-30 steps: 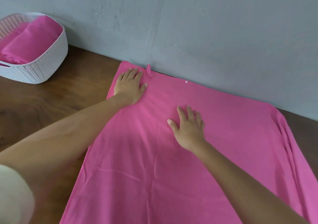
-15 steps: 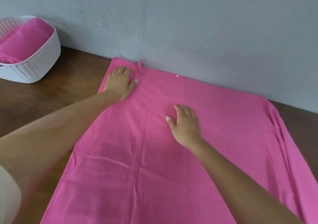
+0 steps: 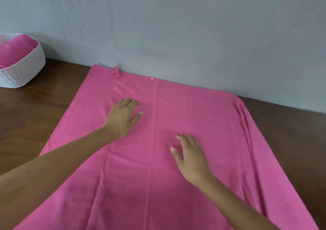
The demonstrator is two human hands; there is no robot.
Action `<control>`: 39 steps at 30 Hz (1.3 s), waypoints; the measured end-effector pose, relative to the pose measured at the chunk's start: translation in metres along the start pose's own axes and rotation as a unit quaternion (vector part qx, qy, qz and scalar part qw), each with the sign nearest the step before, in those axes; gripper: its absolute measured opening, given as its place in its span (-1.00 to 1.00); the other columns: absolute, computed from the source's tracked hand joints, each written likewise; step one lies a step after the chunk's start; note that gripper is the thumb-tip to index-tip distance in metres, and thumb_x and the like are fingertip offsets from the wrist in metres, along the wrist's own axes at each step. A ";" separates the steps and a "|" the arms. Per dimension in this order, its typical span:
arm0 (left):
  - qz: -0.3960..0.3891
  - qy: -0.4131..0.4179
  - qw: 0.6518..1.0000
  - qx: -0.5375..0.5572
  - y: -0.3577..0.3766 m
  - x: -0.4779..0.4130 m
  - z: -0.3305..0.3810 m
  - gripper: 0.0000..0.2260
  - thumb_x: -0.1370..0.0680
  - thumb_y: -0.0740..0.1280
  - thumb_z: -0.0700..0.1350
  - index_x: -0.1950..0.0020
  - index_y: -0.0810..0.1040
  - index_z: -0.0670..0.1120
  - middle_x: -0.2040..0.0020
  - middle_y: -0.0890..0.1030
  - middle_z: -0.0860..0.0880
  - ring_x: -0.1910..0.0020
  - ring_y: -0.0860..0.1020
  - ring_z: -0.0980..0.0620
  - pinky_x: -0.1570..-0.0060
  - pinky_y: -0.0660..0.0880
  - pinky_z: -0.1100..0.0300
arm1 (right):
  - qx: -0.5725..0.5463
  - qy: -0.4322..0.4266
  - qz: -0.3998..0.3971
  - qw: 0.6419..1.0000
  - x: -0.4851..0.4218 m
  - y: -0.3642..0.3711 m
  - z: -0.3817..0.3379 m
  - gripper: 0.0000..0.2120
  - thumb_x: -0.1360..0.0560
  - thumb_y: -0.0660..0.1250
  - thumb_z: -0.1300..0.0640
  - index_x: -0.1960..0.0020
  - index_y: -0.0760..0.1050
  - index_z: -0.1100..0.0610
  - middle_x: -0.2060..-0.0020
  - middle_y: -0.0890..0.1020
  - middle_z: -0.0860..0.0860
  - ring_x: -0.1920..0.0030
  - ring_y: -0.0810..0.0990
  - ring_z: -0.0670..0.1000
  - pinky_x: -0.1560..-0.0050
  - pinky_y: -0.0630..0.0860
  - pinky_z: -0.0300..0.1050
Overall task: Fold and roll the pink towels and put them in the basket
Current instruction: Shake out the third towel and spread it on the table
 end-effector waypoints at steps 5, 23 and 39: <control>-0.026 0.027 0.999 0.014 0.033 0.049 0.076 -0.60 -0.61 0.16 0.15 -0.30 0.53 -0.06 -0.23 0.55 -0.02 -0.25 0.49 -0.08 -0.29 0.42 -0.04 | 0.004 -0.013 0.022 1.000 0.058 -0.019 0.042 -0.50 -0.67 0.09 -0.16 -0.55 0.26 0.00 -0.48 0.33 -0.11 -0.51 0.19 -0.10 -0.55 0.12 -0.17; -0.129 0.084 0.986 -0.063 0.169 0.142 0.275 -0.34 -0.61 -0.14 0.35 -0.61 0.24 0.06 -0.64 0.14 0.01 -0.63 0.05 -0.03 -0.57 -0.06 0.01 | 0.001 0.261 0.131 0.956 0.258 -0.052 0.267 -0.26 -0.60 -0.11 -0.34 -0.63 0.11 0.09 -0.59 0.23 0.00 -0.59 0.15 0.03 -0.59 0.02 0.00; -0.126 0.080 0.983 -0.106 0.167 0.140 0.276 -0.40 -0.62 -0.09 0.34 -0.57 0.25 0.10 -0.63 0.17 0.03 -0.61 0.09 -0.02 -0.58 0.09 -0.08 | 0.021 0.276 0.068 0.958 0.263 -0.062 0.358 -0.22 -0.58 -0.14 -0.36 -0.65 -0.06 0.06 -0.63 0.07 -0.02 -0.62 0.05 0.01 -0.57 -0.12 -0.08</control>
Point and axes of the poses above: each hand's wrist, its own x-axis away from the middle knuckle, its own y-axis out of the palm, z = x × y, the point moved 6 cm from there along -x, towards the middle knuckle
